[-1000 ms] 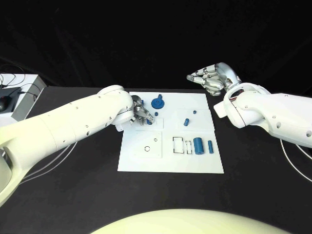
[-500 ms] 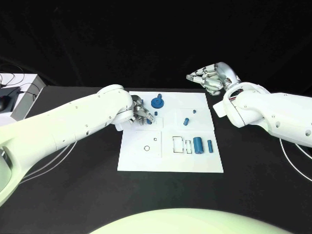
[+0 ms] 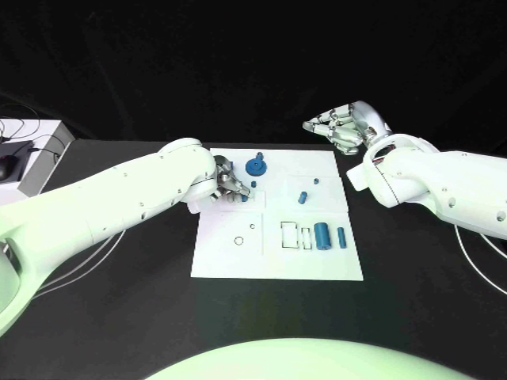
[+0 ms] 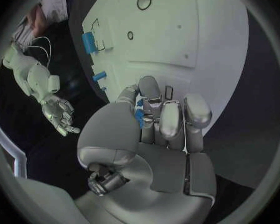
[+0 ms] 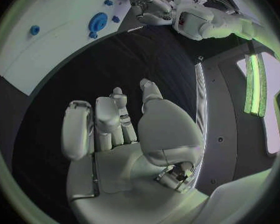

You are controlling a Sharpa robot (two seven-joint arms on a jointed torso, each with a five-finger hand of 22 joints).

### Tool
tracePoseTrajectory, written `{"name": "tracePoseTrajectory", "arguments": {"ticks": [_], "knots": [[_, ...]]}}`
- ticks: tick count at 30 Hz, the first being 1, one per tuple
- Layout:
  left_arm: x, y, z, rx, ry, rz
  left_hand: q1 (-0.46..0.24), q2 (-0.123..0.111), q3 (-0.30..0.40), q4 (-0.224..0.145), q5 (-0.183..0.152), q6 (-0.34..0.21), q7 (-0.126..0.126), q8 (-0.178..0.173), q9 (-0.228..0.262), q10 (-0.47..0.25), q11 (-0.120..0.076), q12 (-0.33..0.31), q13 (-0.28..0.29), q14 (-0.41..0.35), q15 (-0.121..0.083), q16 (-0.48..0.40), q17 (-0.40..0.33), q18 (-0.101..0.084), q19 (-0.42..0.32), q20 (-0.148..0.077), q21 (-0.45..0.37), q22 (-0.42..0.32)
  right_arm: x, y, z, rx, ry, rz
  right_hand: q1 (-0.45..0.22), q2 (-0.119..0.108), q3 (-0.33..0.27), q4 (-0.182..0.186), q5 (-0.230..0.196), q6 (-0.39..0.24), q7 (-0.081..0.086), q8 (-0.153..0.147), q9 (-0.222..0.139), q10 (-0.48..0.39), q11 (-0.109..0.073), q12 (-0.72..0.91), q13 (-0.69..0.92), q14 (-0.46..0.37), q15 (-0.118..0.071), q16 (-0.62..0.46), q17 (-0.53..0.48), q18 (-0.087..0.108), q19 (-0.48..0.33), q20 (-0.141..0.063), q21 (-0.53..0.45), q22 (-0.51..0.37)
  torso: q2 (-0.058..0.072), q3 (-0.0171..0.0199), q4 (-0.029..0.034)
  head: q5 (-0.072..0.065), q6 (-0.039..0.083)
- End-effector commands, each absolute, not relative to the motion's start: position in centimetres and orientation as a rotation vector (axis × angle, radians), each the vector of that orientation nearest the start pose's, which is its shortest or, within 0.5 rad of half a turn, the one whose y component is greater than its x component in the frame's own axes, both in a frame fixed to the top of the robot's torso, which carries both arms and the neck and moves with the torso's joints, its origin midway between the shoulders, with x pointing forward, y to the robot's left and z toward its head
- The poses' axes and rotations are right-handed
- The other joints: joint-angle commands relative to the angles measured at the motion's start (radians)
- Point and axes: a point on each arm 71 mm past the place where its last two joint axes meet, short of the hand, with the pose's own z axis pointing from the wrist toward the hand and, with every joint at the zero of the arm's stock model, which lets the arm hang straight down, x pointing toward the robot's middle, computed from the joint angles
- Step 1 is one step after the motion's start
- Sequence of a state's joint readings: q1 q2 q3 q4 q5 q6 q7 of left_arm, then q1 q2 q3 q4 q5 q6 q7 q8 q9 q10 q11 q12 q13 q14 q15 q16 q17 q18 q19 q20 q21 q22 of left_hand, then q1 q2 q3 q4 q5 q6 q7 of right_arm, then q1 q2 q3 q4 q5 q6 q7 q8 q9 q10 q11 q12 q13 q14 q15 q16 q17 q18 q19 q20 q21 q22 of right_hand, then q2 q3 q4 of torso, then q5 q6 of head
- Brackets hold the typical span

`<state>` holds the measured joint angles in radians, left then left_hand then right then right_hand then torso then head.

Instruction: Assemble the parts on the task board

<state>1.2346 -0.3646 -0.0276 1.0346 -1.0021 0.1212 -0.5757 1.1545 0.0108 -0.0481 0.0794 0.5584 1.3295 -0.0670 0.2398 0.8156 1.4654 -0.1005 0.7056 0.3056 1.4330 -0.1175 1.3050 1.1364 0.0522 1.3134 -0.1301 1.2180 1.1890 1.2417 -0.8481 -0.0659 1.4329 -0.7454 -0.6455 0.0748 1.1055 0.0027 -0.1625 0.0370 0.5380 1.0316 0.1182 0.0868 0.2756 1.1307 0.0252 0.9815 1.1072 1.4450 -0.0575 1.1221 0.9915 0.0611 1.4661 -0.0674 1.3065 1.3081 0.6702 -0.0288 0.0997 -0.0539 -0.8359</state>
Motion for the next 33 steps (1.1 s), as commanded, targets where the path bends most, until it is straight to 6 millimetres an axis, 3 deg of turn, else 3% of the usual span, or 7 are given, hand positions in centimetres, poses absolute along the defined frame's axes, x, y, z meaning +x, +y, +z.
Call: {"name": "tracePoseTrajectory", "arguments": {"ticks": [1, 17, 19, 24, 29, 30, 33], "knots": [[54.9, 10.5, -23.2, -0.286, 2.326, -0.395, 0.005, -0.005, -0.023, 0.006, -0.003, -0.003, 0.002, 0.003, 0.0, 0.041, -0.002, 0.001, 0.002, 0.004, -0.001, 0.0, -0.001, -0.013, 0.007, -0.003, -0.004, 0.002, 51.2, -24.9, -16.7, 0.562, 1.419, 0.861, -0.002, 0.007, 0.002, -0.005, 0.005, 0.001, 0.002, -0.003, -0.001, -0.002, -0.003, -0.004, -0.002, -0.002, 0.004, -0.004, 0.0, 0.004, 0.084, 0.0, -0.006, 0.192, 0.0, 0.0003, -0.0003, 0.0, 0.001], [54.5, 11.2, -22.7, -0.278, 2.317, -0.41, 0.011, -0.005, -0.144, 0.018, -0.013, -0.002, 0.001, 0.011, -0.001, 0.041, -0.003, 0.001, 0.003, 0.004, -0.002, 0.002, 0.0, -0.013, 0.009, -0.004, -0.008, 0.008, 51.1, -25.1, -16.7, 0.562, 1.417, 0.858, -0.002, 0.007, 0.002, -0.005, 0.005, 0.001, 0.002, -0.003, -0.001, -0.002, -0.003, -0.004, -0.002, -0.002, 0.004, -0.004, 0.0, 0.004, 0.084, 0.0, -0.006, 0.192, 0.0, 0.0003, 0.0002, -0.005, 0.001], [54.4, 11.3, -22.3, -0.285, 2.312, -0.423, 0.008, -0.01, -0.154, 0.021, -0.055, -0.009, 0.004, 0.008, -0.001, 0.036, -0.003, -0.004, 0.001, 0.002, -0.003, -0.004, -0.008, -0.012, 0.006, -0.004, -0.013, 0.005, 51.1, -25.1, -16.7, 0.562, 1.417, 0.857, -0.002, 0.007, 0.002, -0.005, 0.005, 0.001, 0.002, -0.003, -0.001, -0.002, -0.003, -0.004, -0.002, -0.002, 0.004, -0.004, 0.0, 0.004, 0.084, 0.0, -0.006, 0.192, -0.001, 0.0003, 0.0, -0.005, 0.001], [54.5, 11.4, -21.0, -0.362, 2.287, -0.503, -0.011, -0.045, -0.156, 0.06, -0.245, -0.044, 0.022, -0.009, -0.01, 0.005, 0.002, -0.021, 0.007, -0.007, -0.007, -0.036, -0.049, -0.004, -0.007, -0.011, -0.039, -0.017, 51.1, -25.1, -16.8, 0.569, 1.42, 0.859, -0.002, 0.007, 0.002, -0.005, 0.005, 0.001, 0.002, -0.003, -0.001, -0.002, -0.003, -0.004, -0.002, -0.002, 0.004, -0.004, 0.0, 0.004, 0.084, 0.0, -0.006, 0.192, -0.001, 0.0005, 0.0005, -0.007, 0.001], [54.7, 11.6, -19.8, -0.445, 2.252, -0.576, 0.01, -0.112, -0.099, 0.137, -0.264, -0.128, 0.077, -0.087, -0.085, -0.078, 0.039, -0.038, 0.011, -0.044, 0.011, -0.134, -0.166, 0.018, -0.063, 0.002, -0.127, -0.089, 51.0, -25.2, -16.9, 0.574, 1.421, 0.859, -0.002, 0.007, 0.002, -0.007, 0.006, 0.0, 0.002, -0.004, -0.002, -0.002, -0.003, -0.006, -0.004, -0.002, 0.004, -0.006, 0.0, 0.004, 0.084, 0.0, -0.007, 0.192, 0.0, 0.0008, 0.0, -0.007, 0.005], [54.9, 11.8, -19.5, -0.464, 2.239, -0.588, 0.021, -0.125, -0.089, 0.161, -0.269, -0.138, 0.088, -0.112, -0.134, -0.089, 0.045, -0.028, 0.017, -0.047, 0.016, -0.135, -0.175, 0.026, -0.063, 0.012, -0.135, -0.094, 51.0, -25.2, -16.9, 0.574, 1.421, 0.858, -0.002, 0.007, 0.002, -0.007, 0.006, 0.0, 0.002, -0.004, -0.002, -0.002, -0.003, -0.006, -0.004, -0.002, 0.004, -0.006, 0.0, 0.004, 0.084, 0.0, -0.007, 0.192, 0.0, 0.0002, 0.0001, -0.006, 0.006], [55.2, 12.2, -19.1, -0.486, 2.214, -0.596, 0.037, -0.135, -0.086, 0.184, -0.273, -0.13, 0.092, -0.114, -0.194, -0.102, 0.048, -0.018, 0.022, -0.054, 0.02, -0.134, -0.194, 0.034, -0.068, 0.018, -0.149, -0.101, 51.1, -25.3, -16.9, 0.575, 1.42, 0.856, -0.002, 0.007, 0.002, -0.007, 0.006, 0.0, 0.002, -0.004, -0.002, -0.002, -0.003, -0.006, -0.004, -0.002, 0.004, -0.006, 0.0, 0.004, 0.084, 0.0, -0.007, 0.192, 0.0, 0.0005, -0.0004, -0.006, 0.009]]}}
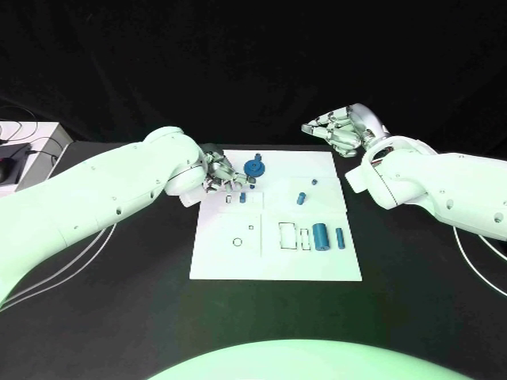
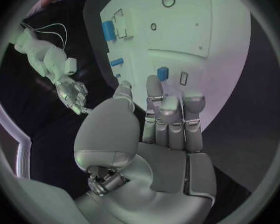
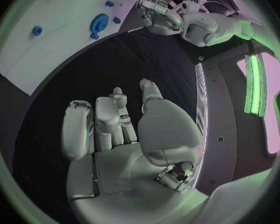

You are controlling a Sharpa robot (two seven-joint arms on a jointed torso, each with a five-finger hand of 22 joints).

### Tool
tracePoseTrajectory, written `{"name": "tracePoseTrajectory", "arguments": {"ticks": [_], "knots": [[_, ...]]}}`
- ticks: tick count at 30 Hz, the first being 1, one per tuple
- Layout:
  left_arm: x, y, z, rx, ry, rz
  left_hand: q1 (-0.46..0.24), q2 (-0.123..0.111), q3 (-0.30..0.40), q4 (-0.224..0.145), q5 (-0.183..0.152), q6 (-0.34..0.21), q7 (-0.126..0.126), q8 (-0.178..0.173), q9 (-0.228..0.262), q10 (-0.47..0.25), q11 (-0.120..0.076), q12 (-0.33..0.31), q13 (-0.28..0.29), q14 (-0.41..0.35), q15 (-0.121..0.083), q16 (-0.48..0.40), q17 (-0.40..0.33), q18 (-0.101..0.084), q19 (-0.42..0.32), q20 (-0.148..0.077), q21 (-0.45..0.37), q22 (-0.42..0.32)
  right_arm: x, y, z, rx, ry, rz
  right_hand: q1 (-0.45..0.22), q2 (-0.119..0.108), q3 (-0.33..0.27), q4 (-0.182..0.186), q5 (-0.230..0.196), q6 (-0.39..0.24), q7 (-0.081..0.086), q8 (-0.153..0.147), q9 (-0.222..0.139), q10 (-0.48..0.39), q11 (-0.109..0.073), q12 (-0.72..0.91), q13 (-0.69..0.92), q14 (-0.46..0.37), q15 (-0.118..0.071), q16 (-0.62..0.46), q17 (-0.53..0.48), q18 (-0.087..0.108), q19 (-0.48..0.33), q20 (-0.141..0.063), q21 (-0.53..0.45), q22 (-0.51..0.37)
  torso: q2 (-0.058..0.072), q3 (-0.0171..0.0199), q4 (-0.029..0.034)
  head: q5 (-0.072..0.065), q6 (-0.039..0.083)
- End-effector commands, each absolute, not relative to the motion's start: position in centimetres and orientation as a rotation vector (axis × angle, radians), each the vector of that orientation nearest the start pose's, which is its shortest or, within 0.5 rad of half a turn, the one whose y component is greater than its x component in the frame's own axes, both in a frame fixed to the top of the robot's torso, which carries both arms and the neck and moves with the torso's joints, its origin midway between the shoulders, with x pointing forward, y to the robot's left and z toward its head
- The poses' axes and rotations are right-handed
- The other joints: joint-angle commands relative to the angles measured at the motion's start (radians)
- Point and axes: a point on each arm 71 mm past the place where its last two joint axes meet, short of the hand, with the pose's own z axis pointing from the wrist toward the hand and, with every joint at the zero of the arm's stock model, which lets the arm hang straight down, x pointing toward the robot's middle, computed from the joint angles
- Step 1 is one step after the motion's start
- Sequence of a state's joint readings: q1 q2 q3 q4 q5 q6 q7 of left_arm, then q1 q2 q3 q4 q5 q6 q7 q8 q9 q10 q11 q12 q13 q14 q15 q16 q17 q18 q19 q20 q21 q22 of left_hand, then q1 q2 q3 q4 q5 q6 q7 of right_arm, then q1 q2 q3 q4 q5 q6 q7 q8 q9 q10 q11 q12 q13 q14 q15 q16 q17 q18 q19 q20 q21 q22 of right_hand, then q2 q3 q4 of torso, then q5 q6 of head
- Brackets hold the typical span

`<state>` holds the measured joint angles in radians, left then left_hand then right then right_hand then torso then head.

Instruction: Assemble the parts on the task board

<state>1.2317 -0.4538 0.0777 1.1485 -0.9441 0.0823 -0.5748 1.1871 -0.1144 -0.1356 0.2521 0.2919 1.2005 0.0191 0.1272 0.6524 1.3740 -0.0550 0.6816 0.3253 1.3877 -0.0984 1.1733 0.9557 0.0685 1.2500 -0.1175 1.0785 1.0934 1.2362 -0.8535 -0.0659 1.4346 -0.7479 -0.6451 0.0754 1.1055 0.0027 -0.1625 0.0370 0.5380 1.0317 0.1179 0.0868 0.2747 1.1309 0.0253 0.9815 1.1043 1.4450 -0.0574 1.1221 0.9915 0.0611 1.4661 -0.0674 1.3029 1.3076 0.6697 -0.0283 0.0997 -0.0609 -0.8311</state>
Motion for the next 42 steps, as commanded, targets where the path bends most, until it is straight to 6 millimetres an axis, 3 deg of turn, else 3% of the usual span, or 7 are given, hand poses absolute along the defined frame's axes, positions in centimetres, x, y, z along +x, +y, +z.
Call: {"name": "tracePoseTrajectory", "arguments": {"ticks": [1, 9, 11, 15, 22, 27, 42], "knots": [[55.3, 12.4, -18.9, -0.491, 2.203, -0.595, 0.008, -0.008, -0.001, 0.012, -0.006, -0.001, 0.006, 0.006, -0.047, -0.013, 0.003, 0.009, 0.002, -0.01, 0.001, 0.001, -0.02, 0.02, -0.003, 0.007, -0.013, -0.005, 51.1, -25.3, -16.9, 0.576, 1.42, 0.856, -0.002, 0.007, 0.002, -0.007, 0.006, 0.0, 0.003, -0.004, -0.001, -0.003, -0.003, -0.006, -0.001, -0.002, 0.004, -0.006, 0.0, 0.004, 0.084, 0.0, -0.003, 0.192, 0.001, 0.0003, -0.0005, 0.001, 0.007], [56.5, 14.1, -18.3, -0.525, 2.157, -0.604, 0.094, 0.026, 0.03, -0.069, 0.01, -0.133, 0.075, -0.051, -0.151, -0.179, 0.074, -0.143, -0.088, -0.181, 0.062, -0.174, -0.199, 0.047, -0.164, 0.07, -0.25, -0.175, 51.0, -25.5, -16.9, 0.575, 1.417, 0.851, 0.0, 0.01, 0.003, -0.009, 0.007, 0.0, 0.003, -0.004, -0.001, -0.003, -0.003, -0.007, -0.002, -0.001, 0.004, -0.006, 0.0, 0.004, 0.084, 0.0, -0.004, 0.192, 0.004, -0.0007, -0.0011, 0.0, 0.021], [57.0, 14.5, -18.1, -0.535, 2.135, -0.611, 0.098, 0.031, 0.026, -0.072, 0.011, -0.144, 0.078, -0.042, -0.332, -0.112, 0.084, -0.28, -0.2, -0.173, 0.07, -0.181, -0.266, 0.074, -0.139, 0.101, -0.296, -0.208, 51.0, -25.6, -16.9, 0.575, 1.417, 0.85, 0.0, 0.009, 0.003, -0.009, 0.006, -0.001, 0.003, -0.004, -0.002, -0.003, -0.003, -0.007, -0.002, -0.001, 0.004, -0.006, 0.0, 0.004, 0.084, 0.0, -0.004, 0.192, 0.004, -0.001, -0.0012, 0.0, 0.024], [58.1, 15.4, -17.5, -0.541, 2.057, -0.607, 0.095, 0.027, 0.032, -0.065, 0.01, -0.152, 0.072, -0.015, -0.464, -0.14, 0.084, -0.302, -0.223, -0.188, 0.071, -0.155, -0.312, 0.074, -0.131, 0.098, -0.303, -0.194, 51.0, -25.6, -16.9, 0.573, 1.416, 0.85, 0.0, 0.009, 0.003, -0.009, 0.006, -0.001, 0.004, -0.004, -0.002, -0.003, -0.003, -0.007, -0.002, -0.001, 0.004, -0.006, 0.0, 0.005, 0.084, 0.0, -0.004, 0.192, 0.006, -0.0008, -0.0023, 0.006, 0.04], [59.6, 16.6, -16.9, -0.533, 2.005, -0.555, 0.06, 0.001, 0.03, -0.015, 0.009, -0.132, 0.09, 0.049, -0.479, -0.117, 0.08, -0.235, -0.164, -0.118, 0.062, -0.077, -0.281, 0.094, -0.088, 0.084, -0.223, -0.127, 50.9, -25.6, -16.8, 0.571, 1.415, 0.851, 0.0, 0.009, 0.003, -0.009, 0.006, -0.001, 0.004, -0.004, -0.002, -0.003, -0.003, -0.007, -0.002, -0.001, 0.004, -0.006, 0.0, 0.005, 0.084, 0.0, -0.004, 0.192, 0.013, -0.0027, -0.0057, 0.017, 0.058], [60.2, 16.8, -16.5, -0.528, 2.023, -0.515, 0.056, 0.0, 0.028, 0.004, 0.01, -0.175, 0.083, 0.137, -0.401, -0.14, 0.07, -0.15, -0.057, -0.078, 0.054, -0.053, -0.204, 0.098, -0.041, 0.085, -0.117, -0.032, 50.8, -25.6, -16.7, 0.57, 1.414, 0.851, 0.0, 0.01, 0.003, -0.01, 0.007, -0.001, 0.004, -0.005, -0.002, -0.003, -0.003, -0.007, -0.002, -0.001, 0.004, -0.006, 0.0, 0.005, 0.084, 0.0, -0.004, 0.192, 0.022, -0.005, -0.0105, 0.024, 0.069], [61.5, 16.5, -16.9, -0.513, 2.104, -0.437, 0.047, 0.02, 0.029, -0.007, 0.011, -0.179, 0.08, 0.139, -0.398, -0.159, 0.066, -0.081, 0.018, -0.05, 0.05, -0.032, -0.122, 0.086, -0.019, 0.079, -0.062, 0.023, 50.7, -25.3, -16.3, 0.557, 1.404, 0.86, 0.0, 0.01, 0.004, -0.012, 0.007, -0.001, 0.004, -0.005, -0.003, -0.002, -0.003, -0.007, -0.002, -0.001, 0.004, -0.006, 0.0, 0.004, 0.084, 0.0, -0.004, 0.192, 0.045, -0.0115, -0.0165, 0.035, 0.084]]}}
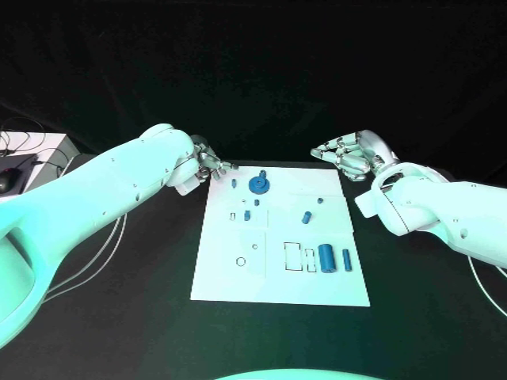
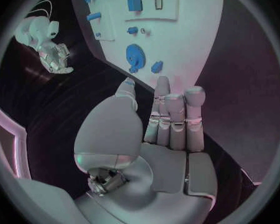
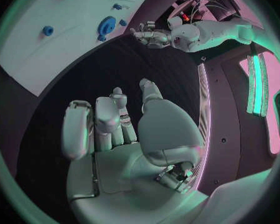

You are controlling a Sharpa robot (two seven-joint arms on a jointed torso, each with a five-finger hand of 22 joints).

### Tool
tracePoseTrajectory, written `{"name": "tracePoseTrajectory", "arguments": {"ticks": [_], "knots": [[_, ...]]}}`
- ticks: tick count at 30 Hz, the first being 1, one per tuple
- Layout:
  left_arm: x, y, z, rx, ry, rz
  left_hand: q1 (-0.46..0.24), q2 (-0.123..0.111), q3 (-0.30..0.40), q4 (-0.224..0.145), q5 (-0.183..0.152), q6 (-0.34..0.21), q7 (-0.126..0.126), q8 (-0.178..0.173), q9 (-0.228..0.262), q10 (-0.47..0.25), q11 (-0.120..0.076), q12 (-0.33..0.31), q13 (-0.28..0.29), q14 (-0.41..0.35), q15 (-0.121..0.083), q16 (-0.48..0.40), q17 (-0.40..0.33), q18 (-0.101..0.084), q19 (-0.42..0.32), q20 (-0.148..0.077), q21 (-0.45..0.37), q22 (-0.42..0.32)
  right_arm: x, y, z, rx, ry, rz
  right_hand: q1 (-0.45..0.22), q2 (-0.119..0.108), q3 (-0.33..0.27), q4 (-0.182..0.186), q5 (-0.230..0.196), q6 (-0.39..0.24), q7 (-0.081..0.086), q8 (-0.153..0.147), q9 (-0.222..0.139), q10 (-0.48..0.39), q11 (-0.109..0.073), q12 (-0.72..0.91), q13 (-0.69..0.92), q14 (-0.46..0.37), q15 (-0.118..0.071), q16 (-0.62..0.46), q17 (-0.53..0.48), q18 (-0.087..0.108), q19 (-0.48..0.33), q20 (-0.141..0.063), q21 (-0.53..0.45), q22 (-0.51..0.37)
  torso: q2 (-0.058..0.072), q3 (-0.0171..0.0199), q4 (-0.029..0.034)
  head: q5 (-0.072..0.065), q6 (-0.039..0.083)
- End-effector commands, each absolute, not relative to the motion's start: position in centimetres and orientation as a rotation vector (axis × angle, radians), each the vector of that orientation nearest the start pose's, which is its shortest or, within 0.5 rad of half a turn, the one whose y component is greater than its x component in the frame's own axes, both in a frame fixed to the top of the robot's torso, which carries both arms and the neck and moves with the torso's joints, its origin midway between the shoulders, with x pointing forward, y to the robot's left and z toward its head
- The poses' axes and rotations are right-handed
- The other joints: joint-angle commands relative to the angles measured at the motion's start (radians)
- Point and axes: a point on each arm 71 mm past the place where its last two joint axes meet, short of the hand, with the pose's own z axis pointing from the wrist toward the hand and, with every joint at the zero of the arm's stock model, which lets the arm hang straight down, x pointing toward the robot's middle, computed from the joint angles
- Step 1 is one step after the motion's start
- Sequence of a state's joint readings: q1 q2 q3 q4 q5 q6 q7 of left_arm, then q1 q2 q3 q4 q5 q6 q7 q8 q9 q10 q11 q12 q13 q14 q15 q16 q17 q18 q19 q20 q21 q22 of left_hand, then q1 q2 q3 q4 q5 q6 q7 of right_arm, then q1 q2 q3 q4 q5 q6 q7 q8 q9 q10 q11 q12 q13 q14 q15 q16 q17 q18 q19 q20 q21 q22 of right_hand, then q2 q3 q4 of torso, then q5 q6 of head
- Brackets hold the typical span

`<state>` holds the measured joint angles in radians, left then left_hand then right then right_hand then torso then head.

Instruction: Assemble the parts on the task board

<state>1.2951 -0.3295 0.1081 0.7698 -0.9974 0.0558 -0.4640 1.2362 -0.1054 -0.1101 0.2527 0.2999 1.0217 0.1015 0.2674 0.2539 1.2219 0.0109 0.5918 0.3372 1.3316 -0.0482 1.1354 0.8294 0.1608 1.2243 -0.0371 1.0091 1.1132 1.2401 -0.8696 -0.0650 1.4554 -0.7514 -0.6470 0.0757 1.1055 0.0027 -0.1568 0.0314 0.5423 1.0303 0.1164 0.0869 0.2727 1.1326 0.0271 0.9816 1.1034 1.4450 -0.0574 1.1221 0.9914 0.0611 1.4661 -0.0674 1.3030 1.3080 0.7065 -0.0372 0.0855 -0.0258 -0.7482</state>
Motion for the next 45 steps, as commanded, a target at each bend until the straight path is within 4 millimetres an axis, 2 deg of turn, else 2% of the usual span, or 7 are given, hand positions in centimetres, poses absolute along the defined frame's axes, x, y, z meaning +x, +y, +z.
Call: {"name": "tracePoseTrajectory", "arguments": {"ticks": [1, 9, 13, 25, 37, 41, 45], "knots": [[61.51, 16.52, -16.9, -0.513, 2.107, -0.435, -0.002, 0.011, 0.003, -0.008, 0.003, -0.001, -0.002, -0.001, 0.001, -0.007, 0.0, 0.008, 0.006, 0.006, 0.0, 0.006, 0.005, -0.006, 0.007, -0.002, 0.008, 0.003, 50.73, -25.26, -16.29, 0.557, 1.403, 0.861, 0.0, 0.01, -0.002, -0.006, 0.003, 0.0, 0.005, -0.005, -0.001, -0.003, -0.005, -0.007, -0.001, -0.001, 0.004, -0.006, 0.0, 0.004, 0.084, 0.0, -0.004, 0.192, 0.009, -0.0026, -0.0026, 0.0, 0.002], [61.71, 16.56, -17.14, -0.517, 2.121, -0.427, -0.005, 0.015, 0.004, -0.01, 0.003, 0.008, -0.006, 0.002, 0.003, -0.002, -0.002, 0.011, 0.009, 0.015, -0.002, 0.018, 0.02, -0.01, 0.015, -0.004, 0.022, 0.016, 50.72, -25.06, -16.05, 0.554, 1.399, 0.867, 0.0, 0.01, -0.002, -0.006, 0.003, 0.0, 0.005, -0.005, -0.001, -0.003, -0.005, -0.007, -0.001, -0.001, 0.004, -0.006, 0.0, 0.004, 0.084, 0.0, -0.004, 0.192, 0.016, -0.0029, -0.0034, 0.001, 0.005], [61.66, 16.33, -17.06, -0.508, 2.119, -0.447, -0.01, 0.017, 0.003, -0.019, 0.005, 0.016, -0.015, 0.02, 0.039, 0.004, -0.007, 0.0, 0.005, 0.01, -0.006, 0.001, 0.003, -0.016, 0.005, -0.012, 0.007, 0.007, 50.73, -24.99, -15.94, 0.552, 1.399, 0.869, 0.0, 0.01, -0.002, -0.006, 0.003, 0.0, 0.005, -0.005, -0.001, -0.003, -0.005, -0.007, -0.001, -0.001, 0.004, -0.006, 0.0, 0.004, 0.084, 0.0, -0.004, 0.192, 0.019, -0.0034, -0.0047, -0.005, 0.006], [61.7, 16.28, -17.09, -0.512, 2.119, -0.457, -0.017, 0.018, 0.004, -0.007, 0.003, 0.026, -0.019, 0.01, 0.068, 0.015, -0.01, -0.005, 0.006, 0.018, -0.008, 0.011, 0.02, -0.027, 0.016, -0.021, 0.02, 0.021, 50.8, -24.88, -15.87, 0.55, 1.399, 0.87, -0.001, 0.011, -0.002, -0.009, 0.004, 0.001, 0.005, -0.005, -0.003, -0.003, -0.005, -0.007, -0.001, -0.001, 0.004, -0.006, 0.0, 0.004, 0.084, 0.0, -0.003, 0.192, 0.02, -0.0045, -0.0032, -0.005, 0.004], [61.76, 16.09, -17.24, -0.52, 2.122, -0.465, 0.015, 0.076, 0.007, -0.075, 0.003, 0.039, -0.023, 0.002, 0.099, 0.024, -0.015, -0.011, 0.01, 0.025, -0.013, 0.017, 0.037, -0.038, 0.023, -0.03, 0.032, 0.036, 50.8, -24.8, -15.86, 0.548, 1.399, 0.872, -0.001, 0.014, 0.0, -0.008, 0.005, 0.002, 0.005, -0.005, -0.003, -0.003, -0.005, -0.008, -0.002, -0.001, 0.004, -0.007, 0.0, 0.004, 0.084, 0.0, -0.004, 0.192, 0.021, -0.0041, -0.004, -0.005, -0.001], [61.76, 16.01, -17.24, -0.524, 2.12, -0.473, 0.021, 0.083, 0.017, -0.087, 0.003, 0.046, -0.027, 0.001, 0.106, 0.03, -0.018, -0.014, 0.009, 0.029, -0.016, 0.021, 0.045, -0.042, 0.028, -0.034, 0.039, 0.042, 50.81, -24.75, -15.86, 0.548, 1.4, 0.872, -0.001, 0.014, 0.0, -0.008, 0.005, 0.002, 0.005, -0.005, -0.003, -0.003, -0.005, -0.008, -0.002, -0.001, 0.004, -0.007, 0.0, 0.004, 0.084, 0.0, -0.004, 0.192, 0.021, -0.0033, -0.0033, -0.005, -0.002], [61.76, 15.92, -17.24, -0.525, 2.121, -0.477, 0.018, 0.085, 0.021, -0.1, 0.003, 0.055, -0.03, -0.018, 0.144, 0.035, -0.02, -0.021, 0.01, 0.032, -0.017, 0.022, 0.054, -0.046, 0.03, -0.037, 0.043, 0.048, 50.83, -24.71, -15.87, 0.548, 1.4, 0.873, -0.001, 0.013, -0.001, -0.01, 0.004, 0.002, 0.005, -0.005, -0.003, -0.002, -0.005, -0.006, -0.001, -0.001, 0.004, -0.006, 0.0, 0.005, 0.084, 0.0, -0.004, 0.192, 0.022, -0.0033, -0.0037, -0.006, -0.003]]}}
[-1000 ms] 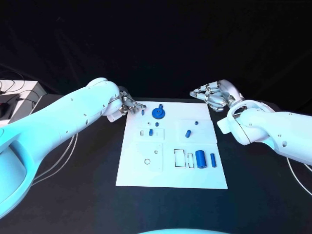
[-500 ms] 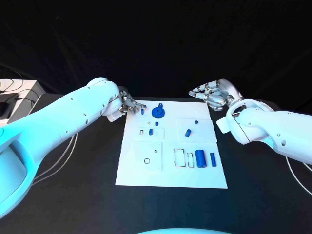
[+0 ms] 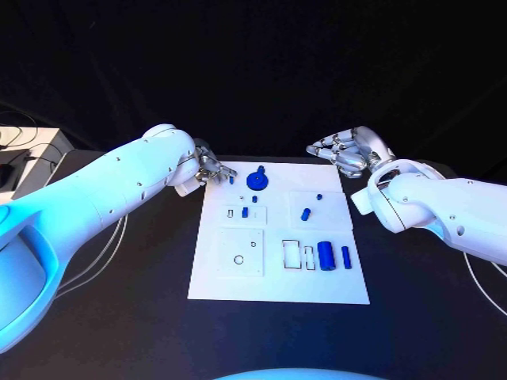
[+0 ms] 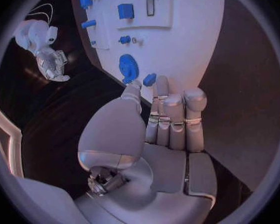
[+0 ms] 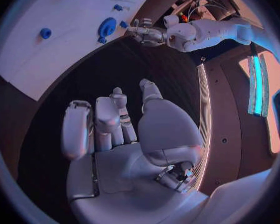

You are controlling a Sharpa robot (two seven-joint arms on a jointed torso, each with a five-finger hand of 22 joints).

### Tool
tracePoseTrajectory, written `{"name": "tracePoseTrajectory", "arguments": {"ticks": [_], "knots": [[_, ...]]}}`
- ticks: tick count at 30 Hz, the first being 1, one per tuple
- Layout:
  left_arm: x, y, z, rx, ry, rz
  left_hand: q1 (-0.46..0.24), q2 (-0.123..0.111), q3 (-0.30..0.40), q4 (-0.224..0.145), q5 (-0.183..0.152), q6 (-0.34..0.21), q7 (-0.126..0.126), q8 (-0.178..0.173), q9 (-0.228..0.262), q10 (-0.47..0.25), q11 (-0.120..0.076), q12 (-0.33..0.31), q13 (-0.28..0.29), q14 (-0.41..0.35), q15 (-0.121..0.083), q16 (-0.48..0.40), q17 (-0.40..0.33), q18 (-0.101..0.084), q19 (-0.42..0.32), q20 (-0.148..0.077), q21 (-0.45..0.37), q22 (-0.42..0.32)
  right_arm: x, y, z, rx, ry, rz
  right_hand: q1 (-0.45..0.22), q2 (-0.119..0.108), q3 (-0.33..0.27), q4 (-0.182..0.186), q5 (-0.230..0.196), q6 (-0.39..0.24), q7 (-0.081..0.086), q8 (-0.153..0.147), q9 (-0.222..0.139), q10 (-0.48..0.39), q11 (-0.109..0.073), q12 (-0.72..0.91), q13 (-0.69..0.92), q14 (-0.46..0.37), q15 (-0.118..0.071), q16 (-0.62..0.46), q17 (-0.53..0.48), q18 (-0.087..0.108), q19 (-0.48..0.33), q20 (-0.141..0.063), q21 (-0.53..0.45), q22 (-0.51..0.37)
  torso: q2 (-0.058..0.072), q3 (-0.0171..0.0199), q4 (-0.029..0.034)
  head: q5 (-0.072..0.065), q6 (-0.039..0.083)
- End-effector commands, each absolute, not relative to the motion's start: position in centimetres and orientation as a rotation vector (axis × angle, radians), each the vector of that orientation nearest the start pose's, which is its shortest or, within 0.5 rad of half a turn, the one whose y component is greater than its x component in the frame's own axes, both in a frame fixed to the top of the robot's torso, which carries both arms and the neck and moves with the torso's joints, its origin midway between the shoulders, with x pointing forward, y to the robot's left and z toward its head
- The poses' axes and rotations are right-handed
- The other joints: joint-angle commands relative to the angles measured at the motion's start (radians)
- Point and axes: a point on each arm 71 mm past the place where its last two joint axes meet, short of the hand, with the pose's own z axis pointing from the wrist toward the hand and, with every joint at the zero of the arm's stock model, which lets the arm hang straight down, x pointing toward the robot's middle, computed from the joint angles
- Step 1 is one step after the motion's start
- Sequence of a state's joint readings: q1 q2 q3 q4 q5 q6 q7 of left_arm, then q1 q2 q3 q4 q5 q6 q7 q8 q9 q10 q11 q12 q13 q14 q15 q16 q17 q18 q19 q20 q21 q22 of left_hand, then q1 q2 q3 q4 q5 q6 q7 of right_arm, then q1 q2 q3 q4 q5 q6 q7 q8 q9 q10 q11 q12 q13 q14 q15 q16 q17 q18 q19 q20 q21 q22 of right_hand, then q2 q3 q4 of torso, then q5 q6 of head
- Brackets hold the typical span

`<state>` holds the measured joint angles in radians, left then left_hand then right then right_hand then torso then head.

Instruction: Assemble the parts on the task board

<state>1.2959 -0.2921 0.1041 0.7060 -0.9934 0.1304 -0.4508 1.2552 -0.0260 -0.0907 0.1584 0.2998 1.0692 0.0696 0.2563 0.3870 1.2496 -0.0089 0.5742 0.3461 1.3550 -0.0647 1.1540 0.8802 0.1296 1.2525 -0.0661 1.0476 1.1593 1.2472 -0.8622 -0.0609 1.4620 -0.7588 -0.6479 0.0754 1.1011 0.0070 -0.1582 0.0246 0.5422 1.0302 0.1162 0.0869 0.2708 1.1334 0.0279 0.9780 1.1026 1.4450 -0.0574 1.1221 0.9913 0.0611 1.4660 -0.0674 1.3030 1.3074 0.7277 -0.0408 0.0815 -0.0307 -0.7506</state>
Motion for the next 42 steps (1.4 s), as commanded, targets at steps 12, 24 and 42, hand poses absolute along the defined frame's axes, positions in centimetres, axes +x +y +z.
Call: {"name": "tracePoseTrajectory", "arguments": {"ticks": [12, 24, 42], "knots": [[61.75, 15.72, -17.33, -0.525, 2.129, -0.484, -0.004, 0.002, 0.001, -0.006, 0.002, 0.017, 0.0, -0.024, 0.031, 0.012, -0.002, -0.006, 0.003, 0.011, -0.001, 0.004, 0.011, -0.018, 0.004, -0.01, 0.008, 0.008, 50.88, -24.67, -15.89, 0.547, 1.401, 0.872, 0.004, 0.009, 0.001, -0.003, 0.004, 0.002, 0.005, -0.005, -0.001, -0.002, -0.006, -0.003, 0.0, -0.001, 0.004, -0.006, 0.0, 0.005, 0.084, 0.0, -0.004, 0.192, 0.002, 0.0, 0.0, -0.002, -0.003], [61.77, 15.7, -17.49, -0.525, 2.138, -0.479, 0.0, 0.002, 0.005, -0.006, 0.002, 0.025, -0.002, -0.034, 0.04, 0.016, -0.004, -0.007, 0.005, 0.015, -0.003, 0.008, 0.019, -0.02, 0.009, -0.012, 0.015, 0.016, 50.88, -24.6, -15.88, 0.546, 1.401, 0.874, 0.004, 0.009, 0.001, -0.003, 0.004, 0.002, 0.005, -0.005, -0.001, -0.002, -0.006, -0.003, 0.0, -0.001, 0.004, -0.006, 0.0, 0.005, 0.084, 0.0, -0.004, 0.192, 0.002, -0.0001, -0.0003, -0.005, -0.006], [61.86, 15.76, -17.6, -0.535, 2.135, -0.479, 0.044, 0.046, 0.029, -0.049, 0.001, 0.043, -0.013, -0.042, 0.055, 0.033, -0.012, -0.013, 0.005, 0.024, -0.01, 0.017, 0.041, -0.029, 0.019, -0.02, 0.031, 0.031, 50.86, -24.5, -15.88, 0.545, 1.402, 0.877, 0.004, 0.011, 0.0, -0.006, 0.005, 0.003, 0.005, -0.006, -0.002, -0.002, -0.006, -0.002, 0.001, -0.001, 0.004, -0.006, 0.001, 0.004, 0.085, 0.0, -0.003, 0.193, 0.003, -0.0001, 0.0003, -0.008, -0.01]]}}
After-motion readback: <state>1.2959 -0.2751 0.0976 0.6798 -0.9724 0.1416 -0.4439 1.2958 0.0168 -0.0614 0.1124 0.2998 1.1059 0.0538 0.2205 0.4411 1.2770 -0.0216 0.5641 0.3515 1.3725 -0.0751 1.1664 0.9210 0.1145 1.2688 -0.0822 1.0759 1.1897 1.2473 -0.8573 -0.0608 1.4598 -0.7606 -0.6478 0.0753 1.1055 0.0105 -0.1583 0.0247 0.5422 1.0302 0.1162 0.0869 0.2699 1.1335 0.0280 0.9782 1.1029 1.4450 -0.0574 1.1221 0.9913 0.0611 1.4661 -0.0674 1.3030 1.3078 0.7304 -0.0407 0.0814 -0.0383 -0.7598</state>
